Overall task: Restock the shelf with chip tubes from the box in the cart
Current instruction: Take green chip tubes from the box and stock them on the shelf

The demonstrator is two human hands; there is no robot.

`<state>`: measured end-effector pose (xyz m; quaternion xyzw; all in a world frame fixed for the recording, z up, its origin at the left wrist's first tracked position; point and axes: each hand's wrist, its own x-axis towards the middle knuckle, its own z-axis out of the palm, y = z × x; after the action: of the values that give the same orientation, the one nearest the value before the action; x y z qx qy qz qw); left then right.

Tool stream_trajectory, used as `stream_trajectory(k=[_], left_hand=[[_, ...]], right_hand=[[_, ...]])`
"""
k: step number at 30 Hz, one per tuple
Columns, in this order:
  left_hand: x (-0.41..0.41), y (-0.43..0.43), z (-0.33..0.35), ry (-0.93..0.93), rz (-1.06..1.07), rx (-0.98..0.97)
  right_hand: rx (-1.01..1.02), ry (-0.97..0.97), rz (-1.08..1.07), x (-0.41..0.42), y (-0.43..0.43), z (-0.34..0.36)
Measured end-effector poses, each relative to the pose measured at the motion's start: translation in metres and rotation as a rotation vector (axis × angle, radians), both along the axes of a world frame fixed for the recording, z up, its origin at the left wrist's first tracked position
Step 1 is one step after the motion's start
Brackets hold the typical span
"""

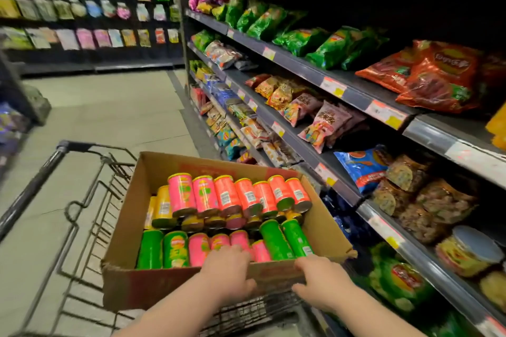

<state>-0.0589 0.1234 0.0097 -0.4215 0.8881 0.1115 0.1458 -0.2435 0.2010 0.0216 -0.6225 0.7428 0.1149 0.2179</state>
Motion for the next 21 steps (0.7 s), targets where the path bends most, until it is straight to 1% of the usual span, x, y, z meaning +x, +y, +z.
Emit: stream_trajectory(k=[4,8,16,21], left_hand=[[0.013,-0.010,-0.008,0.006,0.014,0.024],[0.011,-0.017,-0.017,0.018,0.008,0.075],[0.002,-0.048,-0.032,0.008,0.101,0.149],[-0.026,-0.070,-0.042,-0.002,0.160,0.220]], right_hand=[[0.018,-0.026,-0.021,0.018,-0.007,-0.014],[0.050,-0.040,-0.051,0.014,-0.015,-0.021],[0.074,-0.087,-0.103,-0.028,-0.057,-0.043],[0.135,-0.133,-0.144,-0.068,-0.088,-0.065]])
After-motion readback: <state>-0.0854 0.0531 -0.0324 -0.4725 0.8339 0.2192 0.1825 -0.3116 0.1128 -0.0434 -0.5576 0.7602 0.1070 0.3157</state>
